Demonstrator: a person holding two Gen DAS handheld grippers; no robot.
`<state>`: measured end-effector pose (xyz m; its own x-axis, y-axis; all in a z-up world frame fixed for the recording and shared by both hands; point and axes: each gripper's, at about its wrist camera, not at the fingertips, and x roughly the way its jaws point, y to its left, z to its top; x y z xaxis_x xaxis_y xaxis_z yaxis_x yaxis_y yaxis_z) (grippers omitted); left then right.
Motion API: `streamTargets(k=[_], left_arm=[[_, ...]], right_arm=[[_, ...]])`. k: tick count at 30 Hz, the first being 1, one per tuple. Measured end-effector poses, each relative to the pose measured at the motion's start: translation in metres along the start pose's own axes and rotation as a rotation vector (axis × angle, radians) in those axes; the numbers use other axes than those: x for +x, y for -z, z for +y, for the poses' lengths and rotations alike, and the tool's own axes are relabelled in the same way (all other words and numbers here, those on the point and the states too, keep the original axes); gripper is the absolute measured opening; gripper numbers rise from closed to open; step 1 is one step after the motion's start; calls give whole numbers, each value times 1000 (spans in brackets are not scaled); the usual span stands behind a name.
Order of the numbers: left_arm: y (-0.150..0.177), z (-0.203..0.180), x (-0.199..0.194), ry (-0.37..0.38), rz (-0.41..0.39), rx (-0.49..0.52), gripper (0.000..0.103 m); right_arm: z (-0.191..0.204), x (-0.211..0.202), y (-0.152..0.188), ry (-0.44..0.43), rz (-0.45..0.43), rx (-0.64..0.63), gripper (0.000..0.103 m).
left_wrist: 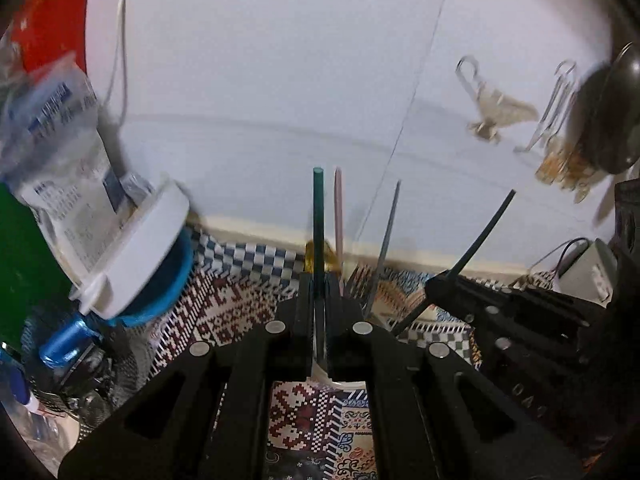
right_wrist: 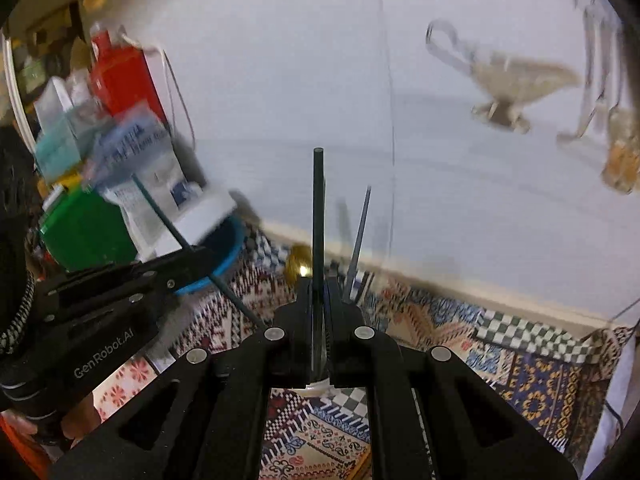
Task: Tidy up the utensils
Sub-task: 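Lower both chopsticks into the white cup and open both tools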
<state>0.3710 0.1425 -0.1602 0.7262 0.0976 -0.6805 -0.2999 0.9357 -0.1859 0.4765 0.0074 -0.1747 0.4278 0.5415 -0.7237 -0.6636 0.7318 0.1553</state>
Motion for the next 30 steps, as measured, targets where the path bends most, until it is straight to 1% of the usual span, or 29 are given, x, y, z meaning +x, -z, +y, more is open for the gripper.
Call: streamTargets(k=[2,5,7,12,14,15,16,18,19,21,25,30], left_arm=[[3,3,13,4,33,-9,3],[7,6,25,9,72,-22,3],[6,5,28,4,68,-21,3],[2,8,32,-4,86,-34,3],[1,7,30,-9,87,-24,5],[0,6,29,-11,88,-19,8],[1,5,26,-15,86,-13,9],[0,4,21,-14,82,-5,14],[-1,2,17,-13,77,1,16],[-1,-2,6,-19,59,18,22],[1,-9,-14,-30,29,51,23],[8,-14,-36,-9,9,64,32]], right_arm=[[0,13,4,-2,35,0,5],[1,25,8,-2,64,2,5],[0,28,8,-2,69,6,5],[-2,31,5,-3,94,3,6],[-2,29,6,-4,101,1,6],[-3,27,6,-2,102,0,8],[-4,24,6,1,101,0,11],[-5,18,6,3,92,-1,17],[-5,14,6,7,85,-4,19],[-5,2,6,19,66,-14,20],[-4,-22,8,31,27,-21,24],[-10,-52,17,59,-17,-5,27]])
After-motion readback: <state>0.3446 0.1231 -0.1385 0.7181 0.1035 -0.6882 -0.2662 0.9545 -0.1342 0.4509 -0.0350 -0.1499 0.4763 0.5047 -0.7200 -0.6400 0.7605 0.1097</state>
